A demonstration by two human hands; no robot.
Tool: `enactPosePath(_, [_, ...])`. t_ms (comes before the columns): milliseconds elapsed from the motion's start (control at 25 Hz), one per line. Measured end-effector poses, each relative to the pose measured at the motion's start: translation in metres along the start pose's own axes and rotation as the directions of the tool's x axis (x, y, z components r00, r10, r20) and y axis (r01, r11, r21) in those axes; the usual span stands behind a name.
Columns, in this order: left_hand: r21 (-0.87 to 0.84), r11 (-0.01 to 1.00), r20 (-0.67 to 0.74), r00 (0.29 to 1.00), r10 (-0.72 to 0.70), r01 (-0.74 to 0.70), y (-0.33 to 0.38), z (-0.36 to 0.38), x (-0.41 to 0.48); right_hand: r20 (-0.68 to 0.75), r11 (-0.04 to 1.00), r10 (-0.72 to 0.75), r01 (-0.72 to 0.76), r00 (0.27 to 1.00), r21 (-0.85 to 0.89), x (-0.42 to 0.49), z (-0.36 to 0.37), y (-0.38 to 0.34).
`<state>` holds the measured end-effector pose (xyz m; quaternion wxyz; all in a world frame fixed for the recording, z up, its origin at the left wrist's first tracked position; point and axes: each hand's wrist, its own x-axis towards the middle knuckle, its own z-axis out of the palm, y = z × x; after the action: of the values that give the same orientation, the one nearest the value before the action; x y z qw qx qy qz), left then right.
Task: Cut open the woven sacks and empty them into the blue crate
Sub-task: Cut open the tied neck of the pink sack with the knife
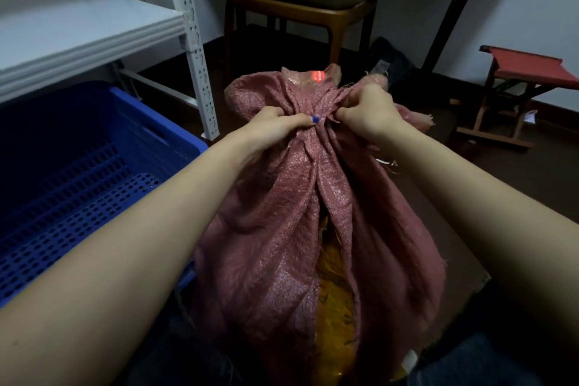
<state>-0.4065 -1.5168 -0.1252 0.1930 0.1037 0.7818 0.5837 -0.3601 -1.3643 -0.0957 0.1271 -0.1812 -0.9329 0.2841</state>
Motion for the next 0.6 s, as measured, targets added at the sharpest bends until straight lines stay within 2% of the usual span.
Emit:
enactPosePath(200, [-0.029,0.999,-0.005,0.999,0.044,-0.044,-0.001,-0.001,0.001,-0.075,0.991,-0.053,0.043,0.996,-0.129,0.001,-0.003,0.009])
enactPosePath(280, [-0.072,0.996,-0.055,0.997,0.058,-0.061,0.001,-0.003,0.001,-0.120,0.981,-0.078,0.054,0.990,-0.187,0.002,-0.006,0.021])
enactPosePath(440, [-0.124,0.990,-0.169,0.984,0.053,-0.074,0.005,-0.020,0.001,-0.126,0.972,0.039,-0.067,0.991,-0.227,0.008,-0.022,0.051])
enactPosePath(600, [-0.175,0.984,-0.267,0.964,-0.023,-0.025,0.008,-0.030,-0.004,-0.172,0.972,0.113,-0.144,0.979,-0.183,0.009,-0.036,0.063])
